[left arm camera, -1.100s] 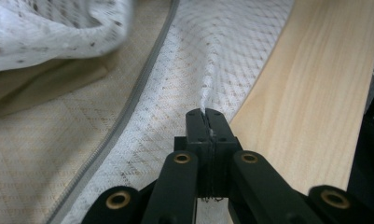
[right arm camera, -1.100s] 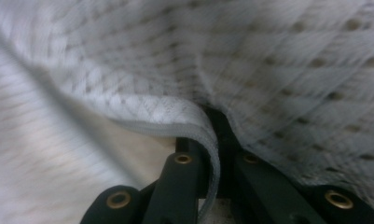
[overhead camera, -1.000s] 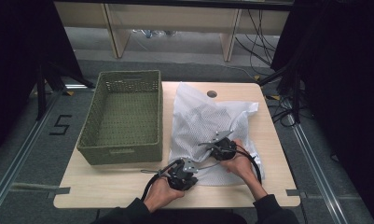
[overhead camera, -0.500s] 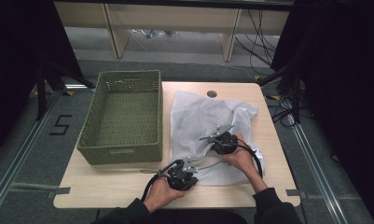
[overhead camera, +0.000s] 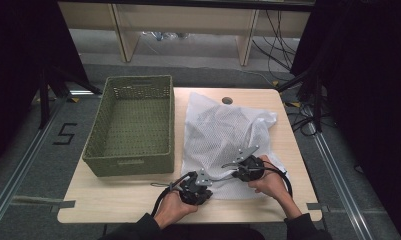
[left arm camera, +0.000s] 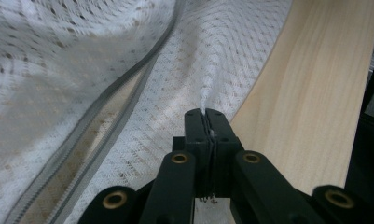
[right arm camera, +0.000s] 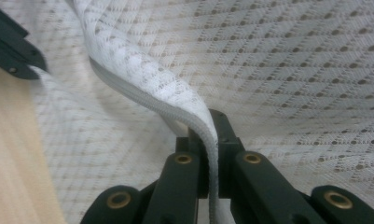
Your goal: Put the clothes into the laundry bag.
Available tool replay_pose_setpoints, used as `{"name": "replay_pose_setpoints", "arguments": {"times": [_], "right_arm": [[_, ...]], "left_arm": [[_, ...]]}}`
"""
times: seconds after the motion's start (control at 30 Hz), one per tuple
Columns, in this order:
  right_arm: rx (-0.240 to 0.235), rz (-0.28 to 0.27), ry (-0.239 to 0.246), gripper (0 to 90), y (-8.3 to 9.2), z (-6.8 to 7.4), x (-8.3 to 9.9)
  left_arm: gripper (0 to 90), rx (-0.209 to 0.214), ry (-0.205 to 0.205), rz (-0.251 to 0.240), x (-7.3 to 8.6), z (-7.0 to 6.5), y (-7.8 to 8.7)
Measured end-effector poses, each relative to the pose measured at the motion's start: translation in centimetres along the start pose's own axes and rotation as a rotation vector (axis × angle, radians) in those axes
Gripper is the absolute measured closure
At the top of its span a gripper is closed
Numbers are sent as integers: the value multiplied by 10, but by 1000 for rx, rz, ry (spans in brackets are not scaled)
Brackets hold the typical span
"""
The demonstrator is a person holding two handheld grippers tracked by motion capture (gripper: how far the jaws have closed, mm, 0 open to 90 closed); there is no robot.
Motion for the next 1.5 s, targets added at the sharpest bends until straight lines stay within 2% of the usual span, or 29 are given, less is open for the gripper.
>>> {"name": "replay_pose_setpoints", "arguments": {"times": [0.03,0.07,0.1,0.13,0.17,0.2,0.23,0.27,0.3,0.37,0.4,0.47,0.5,0.53,0.6,0.7,0.73,0.8,0.83,0.87,0.93,1.0,1.07,1.1,1.13,1.23,1.27,1.33,1.5], "right_arm": [[-3,-9,3,877,0,-2,0],[8,-13,-17,848,2,-2,0],[-7,-32,-37,786,5,0,-1],[-11,-51,-20,737,6,-1,-2],[8,-63,-26,677,8,-1,-2],[8,-63,-26,677,8,-1,-2],[16,-75,-34,623,11,0,-2],[27,-90,-37,566,15,-1,-2],[54,-112,-59,482,25,-4,0],[61,-137,-56,462,30,-7,0],[71,-171,-114,432,41,-9,4],[67,-181,-128,427,47,-11,6],[65,-193,-169,425,56,-12,12],[89,-208,-156,418,59,-16,14],[100,-228,-196,409,64,-20,19],[114,-245,-220,397,68,-22,24],[120,-242,-245,395,70,-22,27],[163,-254,-262,395,73,-26,33],[163,-254,-262,395,73,-26,33],[170,-256,-301,393,75,-25,35],[169,-276,-305,390,76,-25,37],[165,-276,-324,387,77,-23,38],[160,-267,-305,383,76,-20,40],[163,-262,-323,382,76,-17,41],[173,-260,-314,378,77,-16,41],[166,-265,-309,375,77,-11,41],[163,-263,-323,375,77,-8,41],[164,-268,-300,373,78,-7,41],[169,-275,-293,362,80,-4,41]], "left_arm": [[874,5,-16,-3,0,1,0],[868,9,-15,-22,-1,0,1],[846,34,17,-56,-3,-4,1],[826,35,14,-78,-5,-4,2],[797,54,-24,-62,-5,-5,5],[758,54,-24,-62,-5,-5,5],[758,56,18,-108,-8,-9,6],[709,59,5,-109,-9,-9,10],[640,52,-1,-128,-11,-11,17],[601,46,-18,-127,-12,-12,21],[538,11,-26,-143,-11,-11,30],[505,3,-34,-154,-11,-11,34],[498,-18,-40,-158,-8,-10,42],[493,-16,-30,-165,-7,-10,46],[465,-36,-24,-171,-3,-8,53],[440,-47,-15,-181,1,-5,61],[440,-45,2,-203,2,-4,63],[424,-56,5,-208,6,-1,71],[424,-63,17,-222,7,0,74],[416,-64,19,-229,8,1,76],[401,-81,17,-227,10,5,84],[388,-78,55,-259,14,6,91],[379,-72,51,-249,17,8,94],[378,-79,52,-256,19,8,95],[373,-77,72,-275,22,8,97],[360,-92,59,-265,28,10,101],[346,-104,59,-250,31,12,103],[338,-105,71,-274,37,14,107],[290,-104,88,-298,44,17,112]]}}
Point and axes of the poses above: each handheld gripper's, and its own axes: y roughly backward along the jaws, x roughly out of its underside, z roughly to its left, the point moved 5 cm from there along -y, roughly forward along the jaws, and after that the axes turned 6 degrees about x, right-handed, at the moved point
